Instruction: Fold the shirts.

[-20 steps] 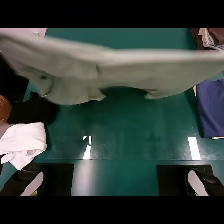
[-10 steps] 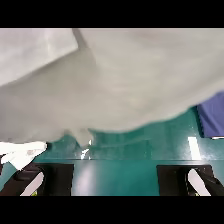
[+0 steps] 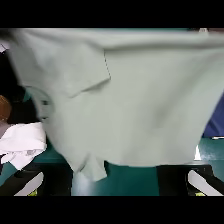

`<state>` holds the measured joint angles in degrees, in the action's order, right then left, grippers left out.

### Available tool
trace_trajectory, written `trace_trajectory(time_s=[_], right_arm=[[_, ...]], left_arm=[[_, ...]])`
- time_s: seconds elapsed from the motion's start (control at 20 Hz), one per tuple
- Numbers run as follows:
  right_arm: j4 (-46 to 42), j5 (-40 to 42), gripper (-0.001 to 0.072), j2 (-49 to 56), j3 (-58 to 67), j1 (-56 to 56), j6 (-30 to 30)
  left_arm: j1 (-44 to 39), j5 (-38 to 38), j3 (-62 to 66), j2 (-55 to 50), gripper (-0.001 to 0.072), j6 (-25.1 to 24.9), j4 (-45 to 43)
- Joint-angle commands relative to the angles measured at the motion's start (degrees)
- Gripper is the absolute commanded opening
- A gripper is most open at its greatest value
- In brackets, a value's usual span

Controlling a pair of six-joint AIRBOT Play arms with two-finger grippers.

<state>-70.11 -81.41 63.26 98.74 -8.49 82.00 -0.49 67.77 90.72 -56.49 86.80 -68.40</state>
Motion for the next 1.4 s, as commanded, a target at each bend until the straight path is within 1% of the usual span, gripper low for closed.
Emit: trace_trajectory(time_s=[0.0,0.1,0.2,0.3,0.4,0.5,0.6,0.75,0.85,0.95,1.1,1.15,1.2,1.25,1.3,1.35], right_arm=[[-3.39,0.98,0.0017,10.47,-8.68,4.31,0.04],[-3.37,3.8,0.0017,17.27,-11.08,5.18,0.04],[-2.01,7.96,0.0017,24.04,-10.62,5.22,0.02],[1.44,10.82,0.0017,30.56,-6.58,5.11,0.02],[3.17,10.58,0.0017,35.45,-1.09,5.11,0.07],[2.78,9.57,0.0017,37.92,3.17,5.68,0.07],[0.72,8.7,0.0017,38.05,5.03,5.84,0.0],[-2.54,5.33,0.0017,35.23,2.12,5.95,-0.07],[-3.65,5.53,0.0017,31.74,-3.8,6.03,-0.26],[-3.43,8.33,0.0017,27.5,-11.93,6.03,-0.26],[-3.37,11.1,0.0018,23.96,-20.81,7.21,-0.26],[-3.3,11.45,0.0018,23.52,-22.82,7.34,-0.26],[-2.58,11.74,0.0019,23.41,-24.13,7.82,-0.22],[-1.31,11.89,0.0032,23.43,-25.07,8.02,-0.22],[0.09,12.09,0.02,23.41,-25.51,8.02,-0.22],[1.77,11.82,0.0394,23.26,-25.53,8.02,0.07]], left_arm=[[0.07,-2.23,-11.43,-10.12,0.0022,-0.31,0.74],[0.07,-4.98,-12.09,-18.23,0.0022,-0.63,0.96],[0.07,-12.2,-11.91,-25.22,0.0021,-3.89,2.93],[0.07,-17.57,-9.05,-31.17,0.0021,-4.35,4.7],[0.09,-18.34,-4.26,-35.52,0.0022,-4.33,5.42],[0.09,-17.94,-1.05,-36.94,0.0022,-4.35,5.38],[0.09,-14.67,0.81,-36.81,0.0022,-4.39,4.55],[0.55,-0.9,2.27,-36.7,0.0021,-3.56,0.11],[0.52,5.4,0.5,-36.7,0.0021,-3.1,-3.04],[0.52,7.02,-3.37,-36.68,0.0021,-3.04,-3.21],[0.48,6.45,-10.43,-36.68,0.0022,-2.47,-2.82],[0.48,5.97,-12.41,-36.68,0.0025,-1.31,-3.02],[0.48,5.6,-13.7,-36.68,0.0222,-1.22,-3.04],[0.48,5.68,-14.08,-36.68,0.0474,-1.22,-3.13],[0.48,5.68,-14.05,-36.35,0.0499,-1.05,-3.15],[0.48,5.66,-14.05,-35.34,0.0497,-1.05,-3.28]])
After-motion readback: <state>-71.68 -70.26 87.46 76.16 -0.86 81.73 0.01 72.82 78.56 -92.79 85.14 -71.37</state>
